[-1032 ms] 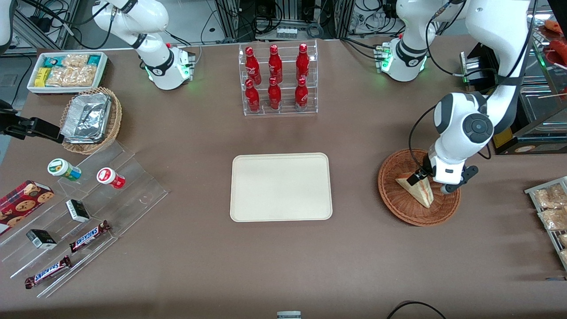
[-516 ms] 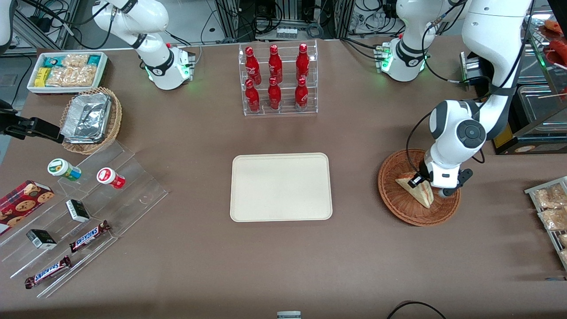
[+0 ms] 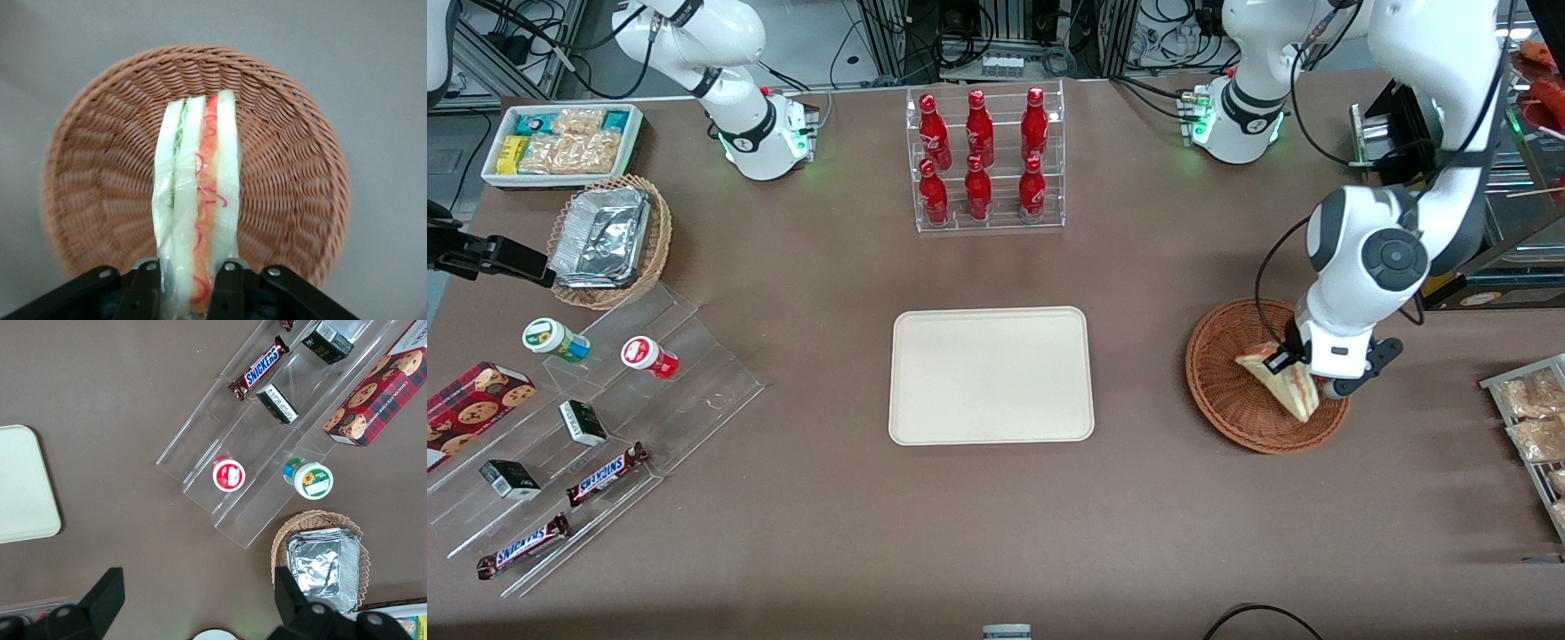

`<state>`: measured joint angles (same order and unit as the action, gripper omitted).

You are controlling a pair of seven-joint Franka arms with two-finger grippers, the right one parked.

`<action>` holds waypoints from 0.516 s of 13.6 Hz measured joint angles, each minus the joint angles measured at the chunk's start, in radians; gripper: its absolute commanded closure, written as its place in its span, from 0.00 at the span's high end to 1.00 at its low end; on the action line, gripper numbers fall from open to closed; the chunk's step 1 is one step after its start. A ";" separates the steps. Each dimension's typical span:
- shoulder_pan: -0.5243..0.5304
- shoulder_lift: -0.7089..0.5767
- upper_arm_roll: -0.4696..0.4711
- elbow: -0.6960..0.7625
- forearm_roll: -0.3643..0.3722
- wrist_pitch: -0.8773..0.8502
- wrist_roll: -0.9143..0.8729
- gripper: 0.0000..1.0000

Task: Place sandwich from basket to tray
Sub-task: 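Lift the sandwich and carry it over the cream tray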

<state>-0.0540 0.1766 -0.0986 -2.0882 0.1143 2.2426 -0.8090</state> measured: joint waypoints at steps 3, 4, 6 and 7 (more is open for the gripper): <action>-0.088 -0.029 -0.044 0.184 -0.005 -0.253 -0.005 0.02; -0.134 -0.026 -0.053 0.233 -0.016 -0.284 -0.010 0.02; -0.243 -0.012 -0.063 0.291 -0.035 -0.310 -0.033 0.02; -0.298 0.001 -0.066 0.299 -0.037 -0.311 -0.042 0.02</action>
<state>-0.3516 0.1773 -0.1643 -1.7888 0.0772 1.9318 -0.8508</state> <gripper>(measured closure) 0.806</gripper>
